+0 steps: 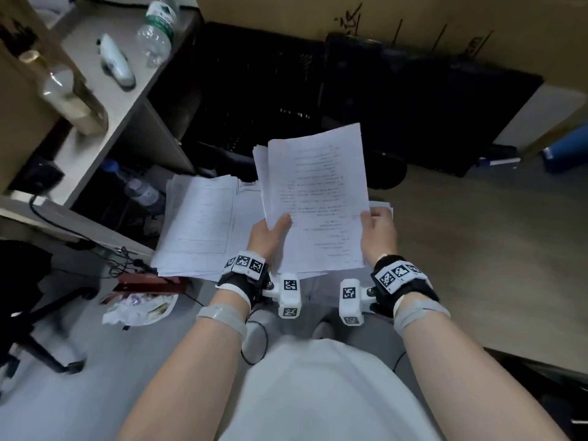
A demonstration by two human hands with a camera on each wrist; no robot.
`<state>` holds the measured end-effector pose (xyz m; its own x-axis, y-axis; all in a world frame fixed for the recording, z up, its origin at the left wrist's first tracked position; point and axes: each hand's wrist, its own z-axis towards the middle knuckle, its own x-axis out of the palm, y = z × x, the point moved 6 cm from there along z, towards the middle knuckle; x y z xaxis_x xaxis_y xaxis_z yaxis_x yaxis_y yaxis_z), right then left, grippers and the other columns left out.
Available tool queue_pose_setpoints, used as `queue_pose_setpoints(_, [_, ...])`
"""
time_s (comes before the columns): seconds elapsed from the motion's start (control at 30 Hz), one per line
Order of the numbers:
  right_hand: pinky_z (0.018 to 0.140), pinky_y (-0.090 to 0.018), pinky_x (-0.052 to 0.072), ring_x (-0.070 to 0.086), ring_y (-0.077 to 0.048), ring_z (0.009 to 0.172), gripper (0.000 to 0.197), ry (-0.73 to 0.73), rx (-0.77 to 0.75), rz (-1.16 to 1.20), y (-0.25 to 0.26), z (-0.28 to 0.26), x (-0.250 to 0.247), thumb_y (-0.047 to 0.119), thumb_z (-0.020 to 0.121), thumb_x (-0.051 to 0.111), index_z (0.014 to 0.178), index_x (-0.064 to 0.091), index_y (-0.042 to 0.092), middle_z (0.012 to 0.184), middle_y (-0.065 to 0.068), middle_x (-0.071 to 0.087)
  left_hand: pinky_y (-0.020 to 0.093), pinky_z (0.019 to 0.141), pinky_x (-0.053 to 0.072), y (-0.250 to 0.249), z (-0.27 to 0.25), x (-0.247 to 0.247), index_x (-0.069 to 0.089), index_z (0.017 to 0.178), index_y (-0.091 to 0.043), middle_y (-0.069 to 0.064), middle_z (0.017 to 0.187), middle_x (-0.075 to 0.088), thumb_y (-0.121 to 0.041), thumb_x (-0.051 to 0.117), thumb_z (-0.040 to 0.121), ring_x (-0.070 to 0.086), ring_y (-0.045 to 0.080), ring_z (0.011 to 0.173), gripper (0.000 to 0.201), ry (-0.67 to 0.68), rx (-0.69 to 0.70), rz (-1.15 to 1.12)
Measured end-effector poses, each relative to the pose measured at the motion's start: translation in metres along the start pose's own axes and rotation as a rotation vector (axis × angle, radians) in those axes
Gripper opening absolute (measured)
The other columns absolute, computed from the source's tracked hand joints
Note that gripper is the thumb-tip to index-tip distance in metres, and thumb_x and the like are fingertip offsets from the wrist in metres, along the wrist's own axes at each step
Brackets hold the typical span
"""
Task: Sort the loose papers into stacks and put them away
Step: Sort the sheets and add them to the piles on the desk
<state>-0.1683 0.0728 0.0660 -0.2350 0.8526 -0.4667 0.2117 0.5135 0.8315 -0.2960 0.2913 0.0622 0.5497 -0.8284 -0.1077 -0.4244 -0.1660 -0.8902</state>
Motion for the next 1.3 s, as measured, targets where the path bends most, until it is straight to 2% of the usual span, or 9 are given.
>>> queue_pose_setpoints(0.1, [0.073, -0.031, 0.038, 0.058, -0.027, 0.087, 0.025, -0.061, 0.093, -0.027, -0.016, 0.006, -0.01, 0.027, 0.106, 0.041, 0.12, 0.047, 0.008, 0.094, -0.004, 0.061, 0.029, 0.081, 0.054, -0.003, 0.012, 0.012, 0.065, 0.117, -0.006, 0.001, 0.101, 0.072, -0.033, 0.054, 0.101, 0.068, 0.019, 0.096, 0.033, 0.044, -0.008, -0.003])
queue_pose_setpoints(0.17, [0.075, -0.032, 0.04, 0.061, -0.033, 0.093, 0.025, -0.122, 0.149, -0.065, -0.029, 0.011, -0.023, 0.025, 0.105, 0.041, 0.121, 0.046, 0.006, 0.098, -0.011, 0.061, 0.017, 0.058, 0.049, -0.008, 0.021, 0.012, 0.062, 0.099, -0.012, -0.002, 0.075, 0.062, -0.026, 0.05, 0.103, 0.059, 0.016, 0.069, 0.018, -0.001, -0.006, 0.006])
queue_pose_setpoints(0.23, [0.078, -0.033, 0.04, 0.061, -0.037, 0.103, 0.028, -0.156, 0.209, -0.117, -0.04, 0.016, -0.036, 0.025, 0.105, 0.043, 0.124, 0.047, 0.004, 0.107, -0.019, 0.064, 0.022, 0.047, 0.039, -0.009, 0.034, 0.012, 0.054, 0.083, -0.015, 0.003, 0.062, 0.047, -0.029, 0.051, 0.101, 0.043, 0.019, 0.058, 0.023, -0.041, -0.008, 0.024])
queue_pose_setpoints(0.5, [0.074, -0.036, 0.045, 0.061, -0.04, 0.102, 0.032, -0.07, 0.463, -0.431, -0.117, 0.001, -0.049, 0.008, 0.101, 0.039, 0.131, 0.051, 0.009, 0.118, -0.021, 0.064, 0.044, 0.087, 0.056, 0.007, 0.074, 0.01, 0.064, 0.089, -0.016, 0.01, 0.096, 0.071, -0.038, 0.055, 0.098, 0.068, 0.029, 0.092, 0.025, -0.144, 0.034, 0.049])
queue_pose_setpoints(0.9, [0.067, -0.037, 0.046, 0.059, -0.034, 0.085, 0.034, -0.084, 0.543, -0.279, -0.14, 0.019, -0.023, 0.005, 0.095, 0.042, 0.128, 0.048, 0.012, 0.113, -0.017, 0.065, 0.029, 0.079, 0.051, -0.018, 0.077, 0.01, 0.063, 0.092, -0.009, -0.006, 0.081, 0.064, -0.023, 0.054, 0.102, 0.061, 0.001, 0.075, 0.02, -0.151, 0.106, -0.006])
queue_pose_setpoints(1.07, [0.104, -0.043, 0.041, 0.043, -0.033, 0.133, 0.068, -0.013, 0.428, -0.136, -0.109, 0.028, -0.015, 0.034, 0.093, 0.059, 0.152, 0.028, 0.016, 0.149, -0.009, 0.042, 0.033, 0.085, 0.055, -0.026, 0.074, 0.019, 0.068, 0.105, -0.017, 0.001, 0.098, 0.072, -0.027, 0.055, 0.102, 0.067, 0.015, 0.091, 0.017, -0.053, 0.084, -0.098])
queue_pose_setpoints(1.13, [0.108, -0.034, 0.037, 0.047, -0.024, 0.133, 0.068, 0.08, 0.366, 0.113, -0.085, 0.038, -0.002, 0.05, 0.092, 0.058, 0.149, 0.04, 0.018, 0.148, 0.0, 0.047, 0.025, 0.078, 0.055, -0.034, 0.068, 0.024, 0.065, 0.111, -0.014, 0.002, 0.099, 0.072, -0.022, 0.051, 0.104, 0.069, 0.011, 0.089, 0.018, 0.005, 0.077, -0.117])
queue_pose_setpoints(1.23, [0.111, -0.042, 0.039, 0.054, -0.014, 0.128, 0.085, 0.31, 0.326, 0.231, -0.051, 0.047, 0.022, 0.082, 0.074, 0.055, 0.141, 0.051, 0.03, 0.141, 0.01, 0.055, 0.042, 0.096, 0.054, -0.04, 0.063, 0.03, 0.065, 0.114, -0.014, 0.013, 0.116, 0.071, -0.023, 0.051, 0.103, 0.067, 0.028, 0.111, 0.02, 0.097, 0.058, -0.161])
queue_pose_setpoints(1.3, [0.106, -0.041, 0.045, 0.062, -0.014, 0.119, 0.085, 0.432, 0.28, 0.261, -0.034, 0.048, 0.036, 0.083, 0.069, 0.062, 0.134, 0.059, 0.029, 0.13, 0.009, 0.065, 0.048, 0.104, 0.049, -0.041, 0.058, 0.026, 0.065, 0.119, -0.013, 0.016, 0.122, 0.068, -0.024, 0.052, 0.103, 0.063, 0.033, 0.117, 0.023, 0.127, 0.04, -0.173])
